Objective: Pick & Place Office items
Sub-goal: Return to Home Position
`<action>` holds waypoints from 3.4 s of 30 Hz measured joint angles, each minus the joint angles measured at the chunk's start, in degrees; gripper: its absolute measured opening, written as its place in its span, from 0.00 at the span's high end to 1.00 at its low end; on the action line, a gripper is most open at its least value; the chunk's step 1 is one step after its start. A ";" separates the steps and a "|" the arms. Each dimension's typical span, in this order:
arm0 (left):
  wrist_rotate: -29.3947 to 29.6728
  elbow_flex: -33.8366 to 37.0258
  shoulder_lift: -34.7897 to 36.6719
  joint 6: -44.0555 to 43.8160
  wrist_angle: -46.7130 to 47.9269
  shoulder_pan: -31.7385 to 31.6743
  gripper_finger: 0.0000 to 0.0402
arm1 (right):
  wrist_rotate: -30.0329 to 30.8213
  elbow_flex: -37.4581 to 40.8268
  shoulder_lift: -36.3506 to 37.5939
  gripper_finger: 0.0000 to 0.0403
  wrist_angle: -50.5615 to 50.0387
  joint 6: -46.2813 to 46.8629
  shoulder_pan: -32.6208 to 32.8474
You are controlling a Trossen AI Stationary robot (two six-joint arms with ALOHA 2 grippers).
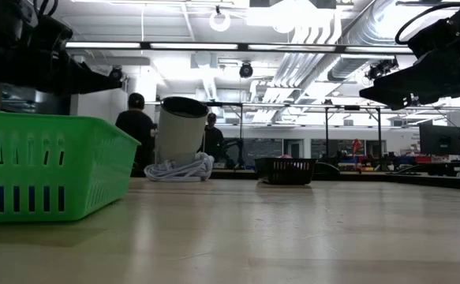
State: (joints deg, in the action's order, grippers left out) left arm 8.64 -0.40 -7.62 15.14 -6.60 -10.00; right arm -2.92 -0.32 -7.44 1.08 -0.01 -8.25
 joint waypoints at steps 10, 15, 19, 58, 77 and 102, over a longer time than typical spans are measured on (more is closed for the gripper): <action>-1.81 0.00 0.02 -10.74 2.88 0.04 0.36 | 0.00 0.00 0.00 0.38 0.00 0.00 0.00; -2.12 0.00 0.02 -11.35 3.76 0.04 0.36 | 0.00 0.02 0.00 0.38 0.00 0.00 0.00; -3.34 0.00 0.12 -13.96 5.31 0.05 0.36 | 0.00 0.00 0.00 0.38 0.00 0.00 0.00; -6.51 0.00 0.02 -13.53 5.93 0.06 0.36 | 0.00 0.00 0.00 0.38 0.00 0.00 0.00; -6.45 0.00 0.02 -13.66 5.91 0.07 0.36 | 0.00 0.02 -0.01 0.38 0.01 0.00 0.00; -6.47 0.00 0.02 -13.62 5.89 0.06 0.36 | 0.00 0.01 -0.01 0.38 0.01 0.00 0.00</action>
State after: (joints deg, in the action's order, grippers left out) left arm 2.17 -0.40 -7.60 1.52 -0.71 -9.94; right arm -2.92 -0.30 -7.46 1.09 -0.01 -8.25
